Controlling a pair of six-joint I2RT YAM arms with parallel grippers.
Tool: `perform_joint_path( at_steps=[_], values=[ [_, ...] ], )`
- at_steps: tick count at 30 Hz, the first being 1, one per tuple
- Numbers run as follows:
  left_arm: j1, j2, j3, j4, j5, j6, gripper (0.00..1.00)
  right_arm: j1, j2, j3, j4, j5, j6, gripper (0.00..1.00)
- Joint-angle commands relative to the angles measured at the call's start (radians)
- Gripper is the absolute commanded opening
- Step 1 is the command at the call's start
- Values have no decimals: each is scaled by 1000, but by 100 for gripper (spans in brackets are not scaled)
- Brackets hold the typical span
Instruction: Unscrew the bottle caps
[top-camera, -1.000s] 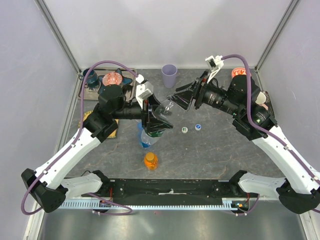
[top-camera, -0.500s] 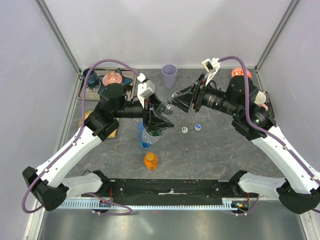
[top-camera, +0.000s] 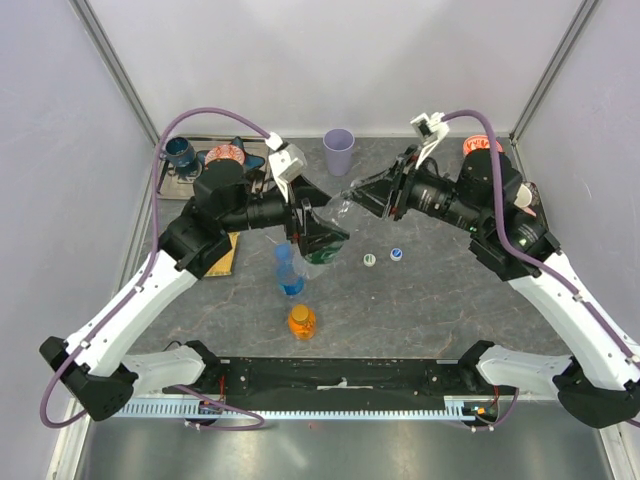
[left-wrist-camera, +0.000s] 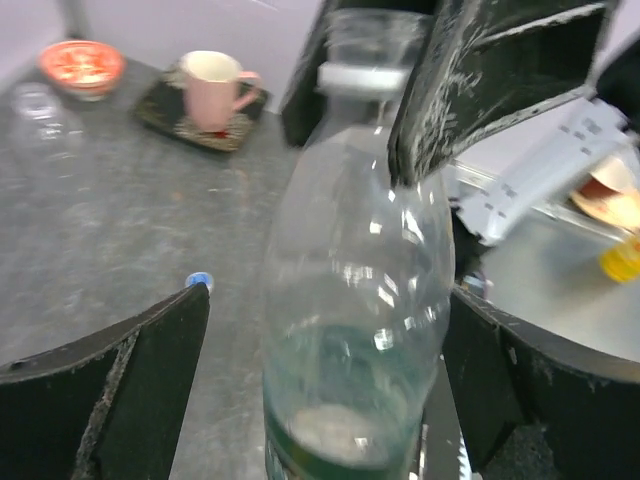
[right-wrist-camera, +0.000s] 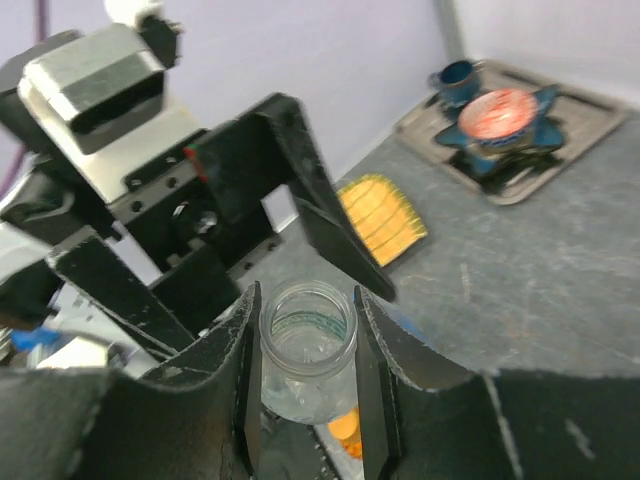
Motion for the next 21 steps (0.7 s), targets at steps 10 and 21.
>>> perform_joint_path(
  at_steps=[10, 21],
  values=[
    [-1, -329, -45, -155, -865, 40, 99, 0, 128, 149, -77, 911, -125, 0],
    [-1, -500, -216, -152, -773, 13, 100, -16, 427, 44, 224, 1112, -261, 0]
  ],
)
